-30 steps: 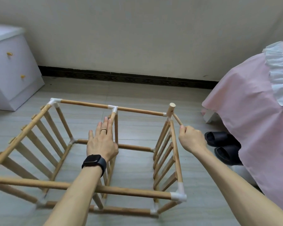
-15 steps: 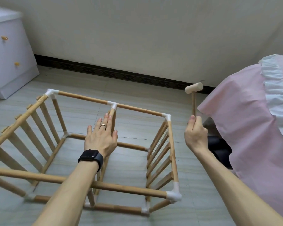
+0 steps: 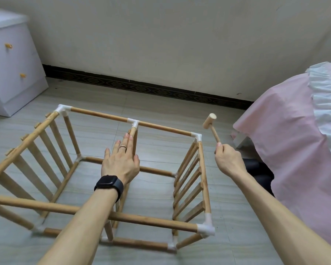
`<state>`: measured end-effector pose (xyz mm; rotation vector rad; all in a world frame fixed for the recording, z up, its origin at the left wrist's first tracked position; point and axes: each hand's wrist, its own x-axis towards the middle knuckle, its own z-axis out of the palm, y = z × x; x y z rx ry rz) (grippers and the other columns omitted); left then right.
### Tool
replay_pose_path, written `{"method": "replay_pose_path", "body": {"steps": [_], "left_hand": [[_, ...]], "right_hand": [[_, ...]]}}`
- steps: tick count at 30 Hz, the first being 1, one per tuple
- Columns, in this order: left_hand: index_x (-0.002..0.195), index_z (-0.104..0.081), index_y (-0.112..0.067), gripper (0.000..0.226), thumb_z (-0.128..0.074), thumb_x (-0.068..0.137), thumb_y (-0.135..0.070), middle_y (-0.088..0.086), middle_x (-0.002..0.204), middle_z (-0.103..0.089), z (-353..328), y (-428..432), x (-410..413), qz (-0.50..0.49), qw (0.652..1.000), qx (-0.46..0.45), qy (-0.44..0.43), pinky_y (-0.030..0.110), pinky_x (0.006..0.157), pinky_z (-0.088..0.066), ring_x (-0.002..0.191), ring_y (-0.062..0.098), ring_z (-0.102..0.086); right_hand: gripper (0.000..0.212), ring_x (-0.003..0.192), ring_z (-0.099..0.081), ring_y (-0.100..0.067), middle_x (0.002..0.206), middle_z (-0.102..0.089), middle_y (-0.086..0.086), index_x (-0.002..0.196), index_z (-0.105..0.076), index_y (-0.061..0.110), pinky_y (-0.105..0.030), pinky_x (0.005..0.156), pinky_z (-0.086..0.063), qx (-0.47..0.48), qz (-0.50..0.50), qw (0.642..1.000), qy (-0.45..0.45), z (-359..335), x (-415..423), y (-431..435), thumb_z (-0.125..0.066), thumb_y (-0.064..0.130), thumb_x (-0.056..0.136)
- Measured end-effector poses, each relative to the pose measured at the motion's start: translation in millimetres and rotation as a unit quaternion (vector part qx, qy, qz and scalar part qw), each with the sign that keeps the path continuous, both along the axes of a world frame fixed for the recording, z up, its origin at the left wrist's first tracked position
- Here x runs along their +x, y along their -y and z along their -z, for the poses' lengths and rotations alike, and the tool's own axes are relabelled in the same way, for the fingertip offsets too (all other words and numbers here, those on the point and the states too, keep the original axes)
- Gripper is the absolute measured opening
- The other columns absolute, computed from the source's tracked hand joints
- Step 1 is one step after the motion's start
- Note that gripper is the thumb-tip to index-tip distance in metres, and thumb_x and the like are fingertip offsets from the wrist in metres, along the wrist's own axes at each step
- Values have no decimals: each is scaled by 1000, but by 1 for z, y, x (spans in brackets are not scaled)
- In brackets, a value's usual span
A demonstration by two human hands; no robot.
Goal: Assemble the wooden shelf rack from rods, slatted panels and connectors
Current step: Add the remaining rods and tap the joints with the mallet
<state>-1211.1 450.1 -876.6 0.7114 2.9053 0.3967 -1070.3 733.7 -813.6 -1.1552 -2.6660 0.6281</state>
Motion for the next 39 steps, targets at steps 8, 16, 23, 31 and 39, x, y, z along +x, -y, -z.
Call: {"method": "replay_pose_path", "body": {"steps": [8,16,23,31,39], "left_hand": [[159,14,-19,72,-31,106,-35,-1,169,13,-20,-32,30,42,987,83,130,55,123,-13,155,23,-9],[161,-2,-33,62,-21,104,-51,-14,165,10,-14,38,76,180,983,-8,21,49,125,0,154,9,6],[158,17,-24,68,-19,103,-42,-11,159,30,-5,43,111,165,985,-49,-7,49,125,8,151,10,23],[158,17,-22,67,-18,103,-39,-9,160,29,-3,42,112,165,984,-62,-13,50,124,8,151,10,24],[158,17,-22,70,-21,102,-38,-9,161,29,-4,42,111,162,986,-48,-3,50,124,10,150,9,26]], "right_hand": [[22,67,-56,-17,88,-59,-4,109,-49,16,-28,54,-43,-101,-90,987,-87,13,-10,66,-32,30,110],[28,71,-54,-17,85,-59,-3,115,-50,18,-31,56,-37,-100,-129,982,-97,29,-40,107,-27,34,111],[39,80,-54,-23,98,-63,-8,117,-54,12,-38,67,-37,-75,-122,989,-40,34,-64,115,-24,37,111],[46,67,-52,-17,77,-56,-2,104,-60,9,-34,55,-36,29,-157,987,29,1,-82,107,-23,35,111],[39,50,-53,-11,65,-56,-1,100,-51,12,-26,43,-40,-9,-159,982,-96,11,-81,118,-23,36,112]]}}
